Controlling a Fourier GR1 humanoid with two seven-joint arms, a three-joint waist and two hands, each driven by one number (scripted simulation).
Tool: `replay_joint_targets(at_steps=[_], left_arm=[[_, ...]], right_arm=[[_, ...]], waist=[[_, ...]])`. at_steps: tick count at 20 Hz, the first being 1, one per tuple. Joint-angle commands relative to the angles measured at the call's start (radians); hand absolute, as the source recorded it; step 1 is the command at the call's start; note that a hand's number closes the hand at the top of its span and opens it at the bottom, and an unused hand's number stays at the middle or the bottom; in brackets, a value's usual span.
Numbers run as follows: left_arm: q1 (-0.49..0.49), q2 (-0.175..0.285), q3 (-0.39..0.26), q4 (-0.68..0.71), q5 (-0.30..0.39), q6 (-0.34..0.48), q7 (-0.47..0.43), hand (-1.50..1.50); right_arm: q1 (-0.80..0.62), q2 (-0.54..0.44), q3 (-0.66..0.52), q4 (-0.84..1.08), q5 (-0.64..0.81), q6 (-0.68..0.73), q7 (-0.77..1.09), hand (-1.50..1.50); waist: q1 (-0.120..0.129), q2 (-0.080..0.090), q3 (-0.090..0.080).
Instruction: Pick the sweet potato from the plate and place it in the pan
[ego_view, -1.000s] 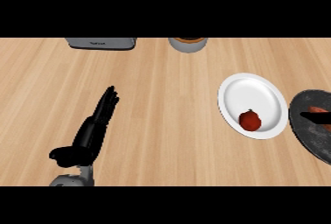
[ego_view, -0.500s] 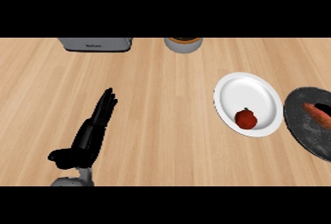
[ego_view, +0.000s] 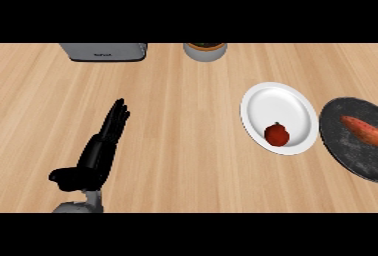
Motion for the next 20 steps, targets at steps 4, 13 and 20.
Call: replay_joint_targets(at_steps=[4, 13, 20], left_arm=[[0.016, -0.020, -0.012, -0.009, -0.016, 0.015, 0.005, 0.00], [-0.012, -0.014, 0.026, 0.108, -0.018, -0.013, -0.087, 0.00], [0.015, -0.040, -0.042, -0.018, -0.035, 0.043, 0.003, 0.00]], right_arm=[[0.165, -0.024, 0.022, -0.027, -0.059, 0.233, -0.146, -1.50], [0.284, 0.052, 0.103, -0.219, -0.138, 0.177, -0.129, -1.50], [0.462, 0.114, 0.136, -0.364, -0.184, 0.191, -0.158, -1.50]], waist=[[-0.002, -0.001, 0.000], [-0.004, -0.002, -0.002], [-0.007, -0.003, -0.002]])
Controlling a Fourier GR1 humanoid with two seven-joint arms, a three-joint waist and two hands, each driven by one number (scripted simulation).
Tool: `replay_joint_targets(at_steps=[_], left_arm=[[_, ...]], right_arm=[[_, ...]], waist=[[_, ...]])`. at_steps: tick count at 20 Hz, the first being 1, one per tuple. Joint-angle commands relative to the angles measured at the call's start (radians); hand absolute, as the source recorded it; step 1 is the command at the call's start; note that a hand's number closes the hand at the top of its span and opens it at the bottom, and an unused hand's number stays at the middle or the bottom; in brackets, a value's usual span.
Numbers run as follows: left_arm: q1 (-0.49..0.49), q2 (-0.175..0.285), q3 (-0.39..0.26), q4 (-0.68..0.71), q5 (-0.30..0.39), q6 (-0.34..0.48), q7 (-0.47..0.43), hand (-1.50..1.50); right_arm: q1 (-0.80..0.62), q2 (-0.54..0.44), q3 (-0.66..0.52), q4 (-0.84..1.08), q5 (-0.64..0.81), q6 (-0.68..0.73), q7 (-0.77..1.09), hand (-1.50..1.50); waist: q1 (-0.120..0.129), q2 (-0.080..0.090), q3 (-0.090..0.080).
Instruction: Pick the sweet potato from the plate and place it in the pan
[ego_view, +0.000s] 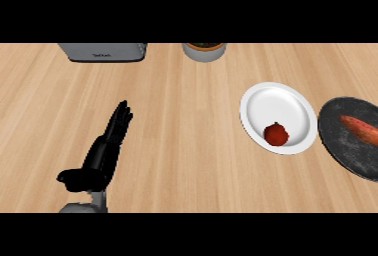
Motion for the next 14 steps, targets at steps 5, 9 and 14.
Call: replay_joint_targets(at_steps=[5, 9, 14], left_arm=[[-0.040, 0.020, 0.054, 0.066, 0.021, -0.036, -0.035, 0.00], [-0.008, -0.015, -0.020, 0.070, -0.019, 0.021, -0.050, 0.00], [-0.018, -0.006, 0.011, 0.005, -0.011, -0.004, 0.019, 0.00]], right_arm=[[0.107, 0.066, 0.049, -0.221, -0.050, -0.053, 0.088, -1.50], [0.122, 0.012, 0.043, -0.196, -0.065, -0.015, 0.077, -1.50], [0.171, 0.065, 0.046, -0.256, -0.045, -0.127, 0.029, -1.50]], waist=[[-0.002, 0.000, 0.000], [-0.001, 0.001, 0.000], [-0.001, 0.001, 0.000]])
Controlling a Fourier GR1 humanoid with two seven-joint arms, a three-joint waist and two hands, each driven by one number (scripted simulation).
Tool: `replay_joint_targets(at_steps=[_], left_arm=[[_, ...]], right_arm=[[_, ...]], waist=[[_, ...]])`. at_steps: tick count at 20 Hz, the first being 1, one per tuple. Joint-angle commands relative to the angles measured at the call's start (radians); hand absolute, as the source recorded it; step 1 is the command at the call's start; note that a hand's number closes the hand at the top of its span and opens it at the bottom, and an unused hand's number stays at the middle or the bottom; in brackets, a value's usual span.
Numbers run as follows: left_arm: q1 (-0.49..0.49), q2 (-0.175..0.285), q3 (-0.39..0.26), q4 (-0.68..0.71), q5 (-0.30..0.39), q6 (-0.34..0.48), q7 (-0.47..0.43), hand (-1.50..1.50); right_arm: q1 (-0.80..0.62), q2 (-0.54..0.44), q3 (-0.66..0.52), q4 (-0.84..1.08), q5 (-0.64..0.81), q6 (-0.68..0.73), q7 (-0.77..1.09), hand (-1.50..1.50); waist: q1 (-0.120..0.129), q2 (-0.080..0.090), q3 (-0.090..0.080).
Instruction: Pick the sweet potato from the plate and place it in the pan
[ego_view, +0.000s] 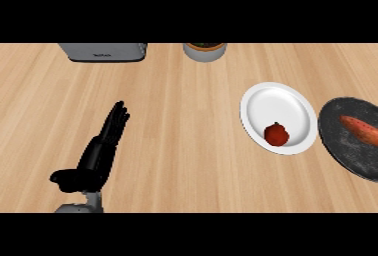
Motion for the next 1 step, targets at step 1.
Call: replay_joint_targets(at_steps=[1], left_arm=[[-0.024, -0.019, 0.008, 0.039, -0.010, 0.015, -0.025, 0.00]], right_arm=[[-0.019, -0.028, 0.013, 0.031, 0.031, -0.050, -0.041, -1.50]], waist=[[0.001, 0.001, 0.000]])
